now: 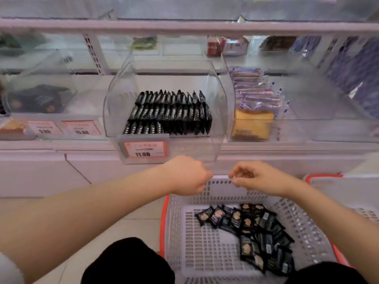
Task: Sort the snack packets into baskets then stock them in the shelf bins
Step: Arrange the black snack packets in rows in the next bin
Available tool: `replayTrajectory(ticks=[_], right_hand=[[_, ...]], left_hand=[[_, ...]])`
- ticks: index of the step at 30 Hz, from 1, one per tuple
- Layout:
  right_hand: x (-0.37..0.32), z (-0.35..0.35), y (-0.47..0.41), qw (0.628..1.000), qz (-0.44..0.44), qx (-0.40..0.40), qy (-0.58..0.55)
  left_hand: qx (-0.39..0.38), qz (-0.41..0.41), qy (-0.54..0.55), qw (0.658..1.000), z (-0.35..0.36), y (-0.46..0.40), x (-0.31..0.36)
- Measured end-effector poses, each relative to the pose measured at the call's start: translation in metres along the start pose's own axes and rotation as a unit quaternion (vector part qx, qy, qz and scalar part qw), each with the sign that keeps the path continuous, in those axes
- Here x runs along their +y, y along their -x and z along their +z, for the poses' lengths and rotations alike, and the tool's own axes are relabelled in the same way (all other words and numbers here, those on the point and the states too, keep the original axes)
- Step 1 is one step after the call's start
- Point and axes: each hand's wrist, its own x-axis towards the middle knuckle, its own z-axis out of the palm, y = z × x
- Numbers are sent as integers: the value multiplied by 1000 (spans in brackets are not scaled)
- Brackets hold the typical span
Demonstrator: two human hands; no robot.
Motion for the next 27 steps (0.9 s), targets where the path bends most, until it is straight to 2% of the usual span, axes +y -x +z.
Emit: replayTrajectory(ticks=[4,11,15,19,21,25,27], right_hand=[[93,16,6,990,106,-27,85],[225,50,27,965,232,-84,85],[276,71,20,952,261,-89,135],[311,92,3,950,259,-15,173],[324,103,-7,942,249,16,225],[344,114,-24,915,243,-61,318],[351,115,-27,896,228,-94,369]], left_hand=[[-82,17,50,995,46,-52,33],[-158,30,143,977,133,-130,97],[-197,-51,284,937,186,-157,122],[-202,-176,387,882,233,-173,144],[-194,-232,405,863,252,-176,150],[-193,-322,423,825,280,-175,147],[-192,-342,422,817,291,-175,143]])
